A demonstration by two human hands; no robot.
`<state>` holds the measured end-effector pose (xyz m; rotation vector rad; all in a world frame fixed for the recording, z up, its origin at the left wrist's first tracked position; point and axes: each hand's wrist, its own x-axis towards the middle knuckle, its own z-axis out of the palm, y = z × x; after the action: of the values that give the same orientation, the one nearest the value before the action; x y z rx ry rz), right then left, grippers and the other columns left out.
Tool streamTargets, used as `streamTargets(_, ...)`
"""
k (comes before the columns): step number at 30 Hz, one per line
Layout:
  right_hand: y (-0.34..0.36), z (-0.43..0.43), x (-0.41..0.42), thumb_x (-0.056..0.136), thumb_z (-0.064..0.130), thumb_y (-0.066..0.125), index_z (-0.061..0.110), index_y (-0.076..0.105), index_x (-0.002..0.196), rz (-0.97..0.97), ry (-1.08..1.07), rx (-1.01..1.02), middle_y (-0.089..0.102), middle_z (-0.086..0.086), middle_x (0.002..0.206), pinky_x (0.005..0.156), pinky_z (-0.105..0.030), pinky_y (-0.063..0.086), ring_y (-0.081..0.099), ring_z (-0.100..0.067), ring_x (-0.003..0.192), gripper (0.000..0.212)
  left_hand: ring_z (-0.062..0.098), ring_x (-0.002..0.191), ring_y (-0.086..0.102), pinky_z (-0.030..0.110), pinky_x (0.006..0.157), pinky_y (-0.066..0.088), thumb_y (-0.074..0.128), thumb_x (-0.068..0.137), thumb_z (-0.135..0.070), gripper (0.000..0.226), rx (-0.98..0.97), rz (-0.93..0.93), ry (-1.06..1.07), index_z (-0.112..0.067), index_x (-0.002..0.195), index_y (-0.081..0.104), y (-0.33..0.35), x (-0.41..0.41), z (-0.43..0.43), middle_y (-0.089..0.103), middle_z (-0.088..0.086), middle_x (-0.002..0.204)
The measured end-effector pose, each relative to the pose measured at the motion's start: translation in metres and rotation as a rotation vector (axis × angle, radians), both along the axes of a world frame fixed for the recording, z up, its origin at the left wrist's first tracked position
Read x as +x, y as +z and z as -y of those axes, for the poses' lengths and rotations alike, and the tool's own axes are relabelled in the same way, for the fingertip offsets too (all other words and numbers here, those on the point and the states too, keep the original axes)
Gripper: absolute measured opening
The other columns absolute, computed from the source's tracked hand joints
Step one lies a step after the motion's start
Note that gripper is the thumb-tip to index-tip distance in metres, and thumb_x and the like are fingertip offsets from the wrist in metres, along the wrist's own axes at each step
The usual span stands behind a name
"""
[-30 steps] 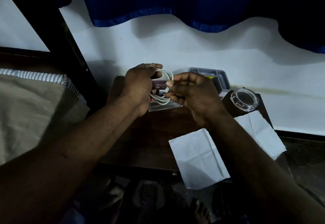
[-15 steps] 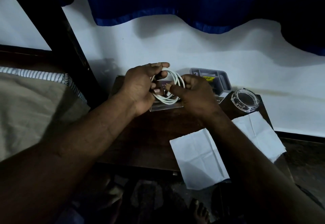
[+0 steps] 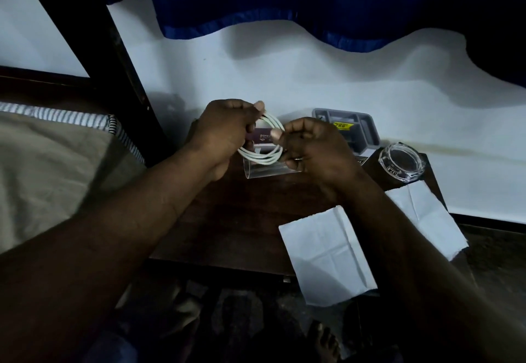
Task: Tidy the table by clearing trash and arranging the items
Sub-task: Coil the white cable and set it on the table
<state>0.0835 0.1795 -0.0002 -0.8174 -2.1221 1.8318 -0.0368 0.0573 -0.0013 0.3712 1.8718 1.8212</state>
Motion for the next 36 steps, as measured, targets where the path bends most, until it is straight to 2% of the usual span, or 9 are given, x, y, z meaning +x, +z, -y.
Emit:
streamTargets(2, 0.003, 0.0, 0.0, 0.093, 0.013, 0.074, 0.014, 0.072, 0.092, -0.028, -0.022, -0.146, 0.07, -0.002, 0.077, 0.06, -0.024, 0.051, 0.062, -0.01, 0.06, 0.003, 0.009, 0.042, 0.041, 0.019, 0.042, 0.039, 0.07, 0.095, -0.02, 0.023, 0.042, 0.118, 0.034, -0.012, 0.074, 0.069, 0.001, -0.005, 0.002, 0.053, -0.003, 0.055)
streamTargets(4, 0.004, 0.0, -0.001, 0.094, 0.007, 0.071, 0.014, 0.074, 0.091, -0.037, -0.037, -0.205, 0.069, -0.003, 0.077, 0.06, -0.024, 0.049, 0.059, -0.011, 0.062, 0.008, 0.01, 0.044, 0.037, 0.02, 0.044, 0.04, 0.068, 0.095, -0.016, 0.016, 0.087, 0.247, 0.024, -0.012, 0.079, 0.071, 0.001, -0.008, 0.005, 0.055, -0.001, 0.059)
streamTargets(11, -0.002, 0.009, -0.013, 0.085, 0.005, 0.081, 0.012, 0.075, 0.081, -0.119, -0.164, -0.012, 0.07, 0.011, 0.061, 0.048, -0.008, 0.041, 0.056, 0.004, 0.049, 0.009, 0.007, 0.047, 0.041, 0.019, 0.053, 0.047, 0.054, 0.097, -0.01, 0.018, 0.152, 0.471, 0.019, -0.011, 0.093, 0.071, 0.002, -0.013, 0.017, 0.055, 0.0, 0.064)
streamTargets(15, -0.004, 0.018, -0.02, 0.085, 0.017, 0.082, 0.016, 0.074, 0.09, -0.086, -0.132, -0.229, 0.073, 0.004, 0.077, 0.06, -0.021, 0.052, 0.065, -0.006, 0.066, 0.01, 0.007, 0.046, 0.046, 0.022, 0.057, 0.05, 0.05, 0.098, -0.008, 0.023, 0.183, 0.544, 0.097, -0.012, 0.091, 0.07, 0.003, -0.015, 0.02, 0.055, 0.0, 0.063)
streamTargets(18, -0.007, 0.024, -0.024, 0.083, 0.009, 0.083, 0.013, 0.073, 0.105, -0.131, -0.089, -0.335, 0.076, 0.0, 0.088, 0.066, -0.025, 0.057, 0.071, -0.01, 0.073, 0.024, 0.008, 0.044, 0.045, 0.021, 0.056, 0.05, 0.049, 0.1, -0.012, 0.023, 0.185, 0.597, 0.162, -0.014, 0.09, 0.07, 0.002, -0.019, 0.023, 0.054, -0.001, 0.065)
streamTargets(22, -0.012, 0.031, -0.031, 0.082, 0.004, 0.084, 0.006, 0.07, 0.109, -0.106, -0.093, -0.159, 0.078, -0.008, 0.09, 0.069, -0.033, 0.061, 0.074, -0.018, 0.076, 0.03, 0.008, 0.05, 0.043, 0.017, 0.049, 0.047, 0.05, 0.103, -0.018, 0.021, 0.163, 0.596, 0.159, -0.016, 0.09, 0.067, 0.0, -0.021, 0.027, 0.052, -0.002, 0.068)
streamTargets(25, -0.017, 0.036, -0.038, 0.083, 0.003, 0.082, 0.008, 0.071, 0.096, -0.081, -0.173, -0.06, 0.077, -0.017, 0.091, 0.071, -0.044, 0.064, 0.076, -0.031, 0.08, 0.018, 0.008, 0.051, 0.046, 0.019, 0.048, 0.048, 0.055, 0.103, -0.028, 0.021, 0.114, 0.539, 0.122, -0.02, 0.087, 0.064, -0.003, -0.021, 0.029, 0.053, -0.004, 0.067)
streamTargets(31, -0.022, 0.034, -0.053, 0.084, 0.009, 0.081, 0.01, 0.074, 0.091, -0.058, -0.269, -0.05, 0.073, -0.01, 0.08, 0.058, -0.036, 0.06, 0.07, -0.022, 0.066, 0.009, 0.008, 0.056, 0.066, 0.027, 0.065, 0.055, 0.062, 0.1, -0.028, 0.012, -0.022, 0.402, 0.009, -0.025, 0.09, 0.067, -0.011, -0.032, 0.043, 0.069, -0.009, 0.066)
streamTargets(36, -0.021, 0.039, -0.057, 0.088, 0.009, 0.077, 0.008, 0.075, 0.092, -0.067, -0.233, -0.073, 0.077, -0.018, 0.092, 0.062, -0.036, 0.057, 0.076, -0.031, 0.077, 0.005, 0.01, 0.056, 0.07, 0.027, 0.059, 0.059, 0.062, 0.099, -0.02, 0.009, -0.044, 0.365, 0.027, -0.024, 0.091, 0.065, -0.014, -0.038, 0.052, 0.073, -0.007, 0.067)
